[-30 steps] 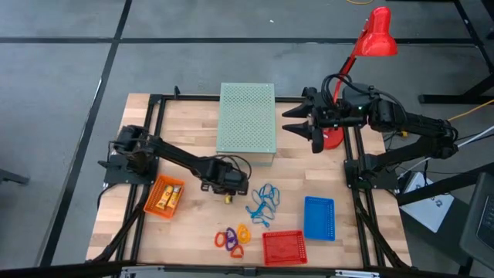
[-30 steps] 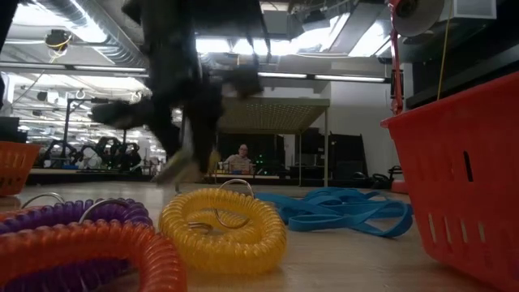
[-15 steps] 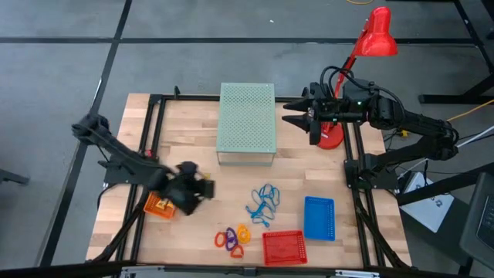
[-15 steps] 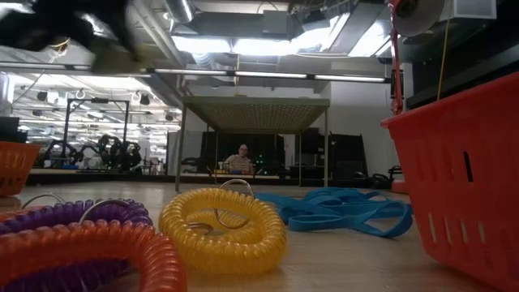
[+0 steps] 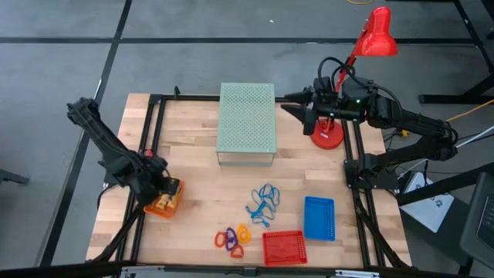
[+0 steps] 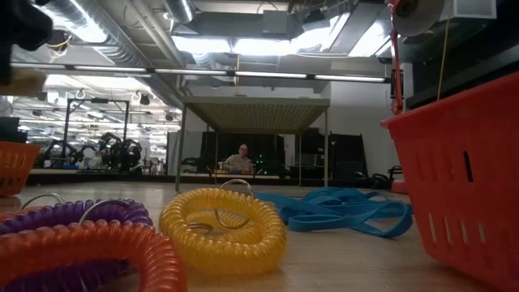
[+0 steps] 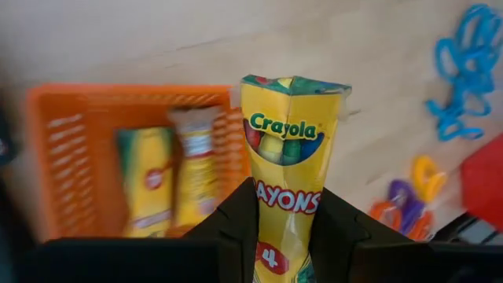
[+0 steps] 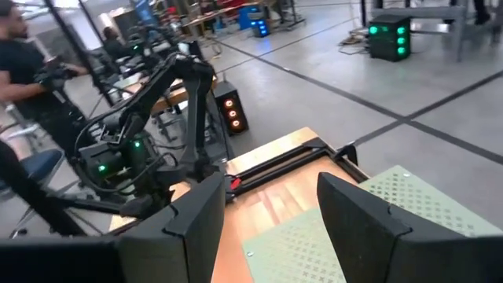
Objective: Pick & Place Office Desk Supplies
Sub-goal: Put the yellow crayon box into the orange bin, then put the red coil keychain into the red bin
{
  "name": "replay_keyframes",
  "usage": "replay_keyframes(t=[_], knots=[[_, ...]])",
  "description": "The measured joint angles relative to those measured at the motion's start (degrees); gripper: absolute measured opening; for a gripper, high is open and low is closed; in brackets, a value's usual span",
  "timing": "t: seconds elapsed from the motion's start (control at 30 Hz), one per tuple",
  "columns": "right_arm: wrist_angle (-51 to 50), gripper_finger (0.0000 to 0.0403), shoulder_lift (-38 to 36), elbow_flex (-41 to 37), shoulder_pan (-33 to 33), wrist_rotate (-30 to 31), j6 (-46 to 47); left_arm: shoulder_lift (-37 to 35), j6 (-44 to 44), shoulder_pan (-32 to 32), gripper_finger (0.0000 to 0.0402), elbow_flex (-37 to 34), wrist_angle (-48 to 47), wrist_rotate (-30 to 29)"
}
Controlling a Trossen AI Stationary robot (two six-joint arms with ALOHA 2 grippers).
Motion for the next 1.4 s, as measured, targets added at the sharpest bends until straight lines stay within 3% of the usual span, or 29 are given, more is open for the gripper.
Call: replay_keyframes(t=[0.13, 0.37, 0.77, 1.17, 1.33, 1.4], knots=[[0.0, 0.0206, 0.5, 0.0, 0.0, 2.4, 0.3, -3.0, -0.2, -1.1, 0.0082, -1.8, -2.2, 1.6], [-0.3, 0.0206, 1.7, 0.0, 0.0, 3.0, 0.4, -3.6, 3.6, -1.1, 0.0082, -6.6, -0.1, 10.8], [0.0, 0.0206, 2.5, 0.0, 0.0, 3.1, 1.7, -3.9, 3.3, -1.1, 0.0086, -7.9, 2.8, 11.6], [0.0, 0.0206, 2.5, 0.0, 0.0, 2.9, 1.6, -3.8, 2.0, -1.1, 0.019, -7.9, 2.4, 11.5], [0.0, 0.0206, 2.5, 0.0, 0.0, 2.9, 1.6, -4.0, 1.9, -1.1, 0.0213, -7.9, 3.9, 11.1], [0.0, 0.0206, 2.5, 0.0, 0.0, 2.9, 1.6, -4.2, 2.4, -1.1, 0.0216, -7.3, 4.2, 8.0]])
